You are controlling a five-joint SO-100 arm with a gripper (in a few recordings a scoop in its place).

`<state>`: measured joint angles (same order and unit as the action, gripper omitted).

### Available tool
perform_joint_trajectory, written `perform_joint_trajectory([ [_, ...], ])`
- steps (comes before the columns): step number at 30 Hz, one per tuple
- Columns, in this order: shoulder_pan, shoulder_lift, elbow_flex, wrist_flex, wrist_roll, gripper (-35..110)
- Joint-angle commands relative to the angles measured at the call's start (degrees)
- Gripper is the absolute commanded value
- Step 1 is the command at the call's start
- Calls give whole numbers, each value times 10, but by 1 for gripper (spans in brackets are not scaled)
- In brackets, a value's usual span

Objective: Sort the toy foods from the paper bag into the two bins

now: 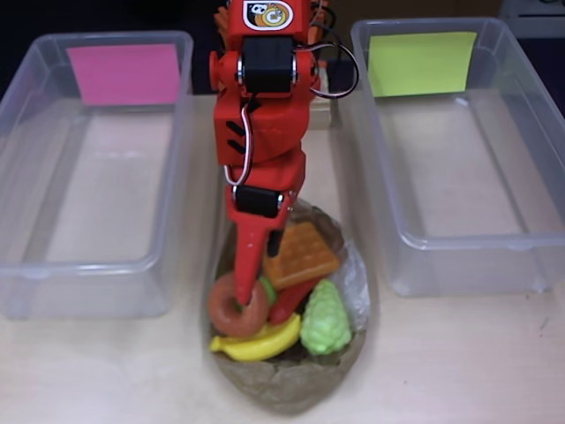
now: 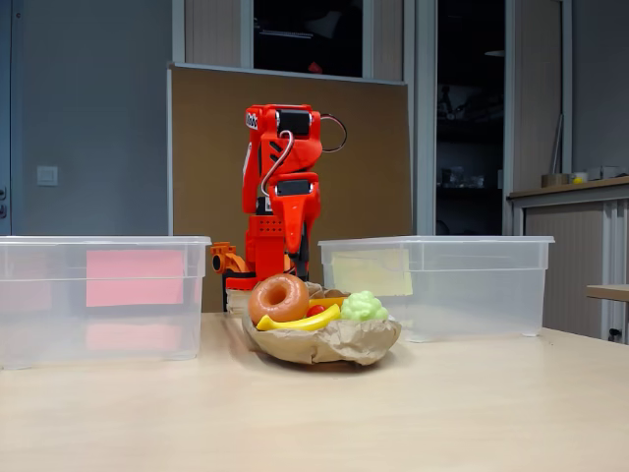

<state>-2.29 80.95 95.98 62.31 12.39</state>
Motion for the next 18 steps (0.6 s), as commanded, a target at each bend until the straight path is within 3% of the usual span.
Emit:
perform_joint_trajectory([
  [1, 1, -4, -23, -1, 11, 42],
  [9, 20, -53, -64, 2, 34, 35],
  [18, 28, -106, -135, 26, 35, 17],
])
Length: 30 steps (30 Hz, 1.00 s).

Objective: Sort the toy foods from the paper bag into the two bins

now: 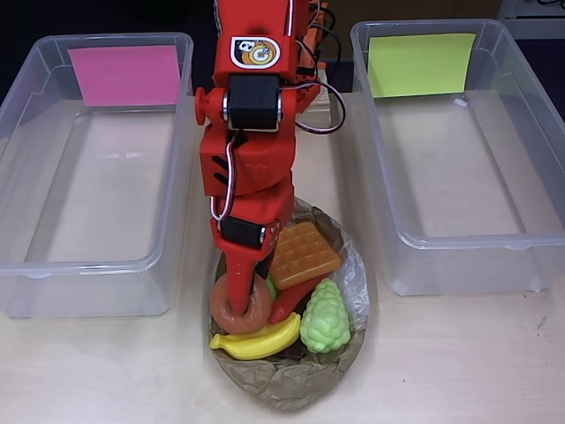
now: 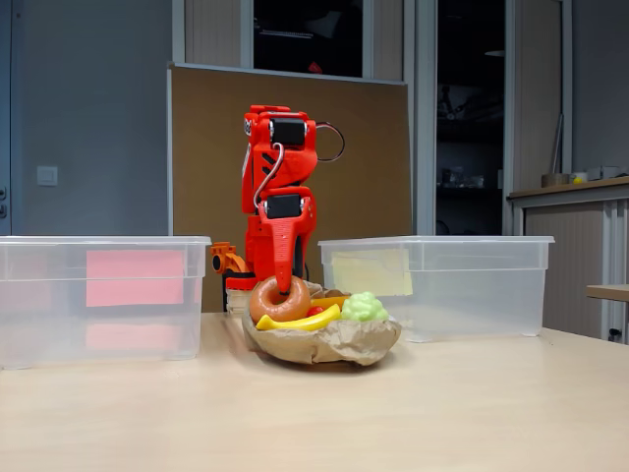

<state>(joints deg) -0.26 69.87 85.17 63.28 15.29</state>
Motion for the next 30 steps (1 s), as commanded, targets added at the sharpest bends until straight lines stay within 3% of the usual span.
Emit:
perform_joint_trajectory([
  [1, 9, 1, -33, 20, 5, 15],
  [8, -1, -11, -105, 72, -23, 7],
  [18, -52, 30, -269, 246, -33, 5],
  [22, -99, 115, -248, 299, 40, 4],
  [30, -271, 286, -155, 342, 302, 4],
])
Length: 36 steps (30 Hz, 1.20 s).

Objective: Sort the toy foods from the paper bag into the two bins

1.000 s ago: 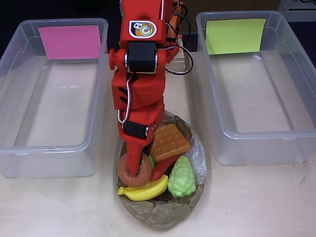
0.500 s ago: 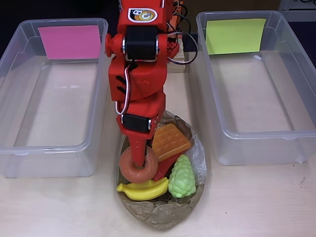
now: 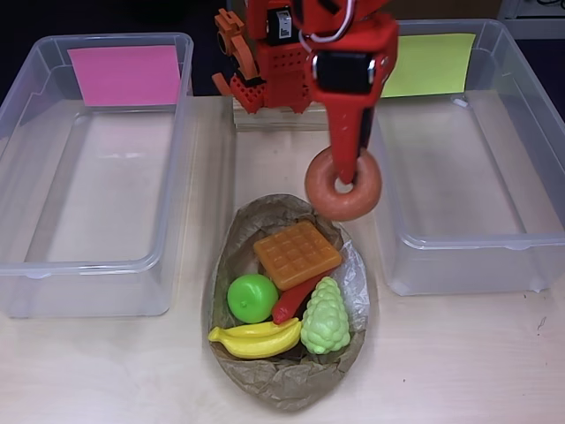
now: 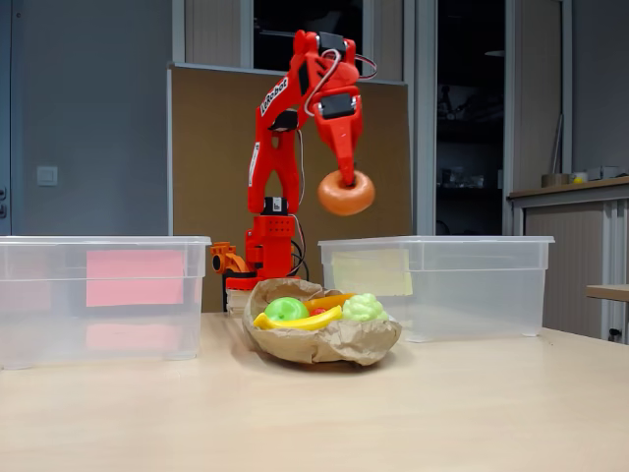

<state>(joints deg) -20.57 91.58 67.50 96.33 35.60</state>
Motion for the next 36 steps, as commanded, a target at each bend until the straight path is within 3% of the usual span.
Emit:
perform_joint_trajectory([
  [1, -99, 83, 34, 11, 146, 3],
  [9, -359, 122, 127, -72, 486, 2],
  [17, -549, 218, 352, -374, 673, 4],
  [22, -570, 232, 413, -388, 630, 20],
  [30, -556, 270, 469, -366, 563, 35],
  [34, -534, 274, 454, -351, 521, 36],
  [36, -497, 269, 405, -303, 446, 36],
])
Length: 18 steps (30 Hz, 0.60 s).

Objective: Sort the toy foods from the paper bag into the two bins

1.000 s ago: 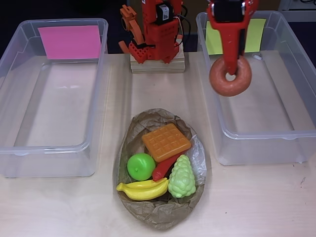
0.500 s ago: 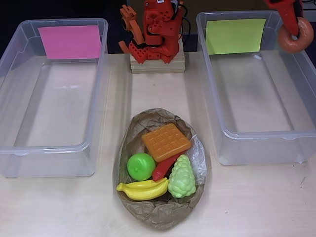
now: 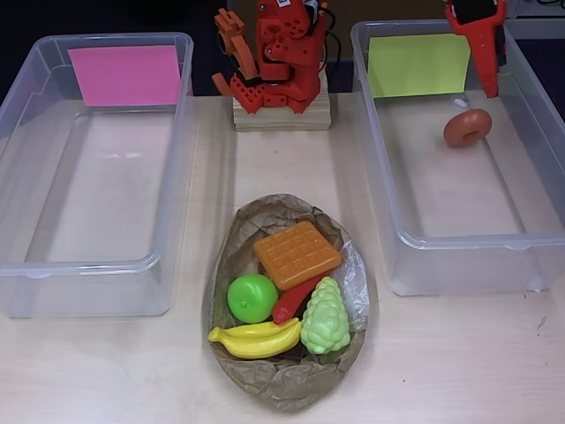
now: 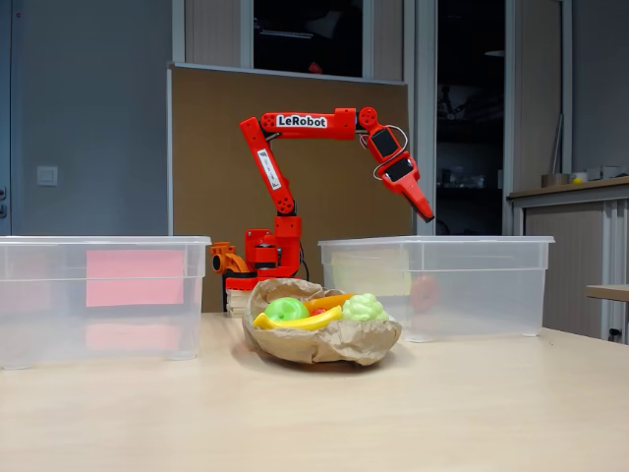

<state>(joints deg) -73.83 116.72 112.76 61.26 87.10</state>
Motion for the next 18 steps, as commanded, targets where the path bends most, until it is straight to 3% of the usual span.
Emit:
perform_joint_trajectory([
  [1, 66, 9, -84, 82, -125, 35],
  [5, 208, -30, -211, 168, -381, 32],
  [11, 400, -95, -291, 171, -693, 30],
  [15, 504, -136, -288, 115, -715, 28],
  [18, 552, -184, -291, 77, -673, 31],
])
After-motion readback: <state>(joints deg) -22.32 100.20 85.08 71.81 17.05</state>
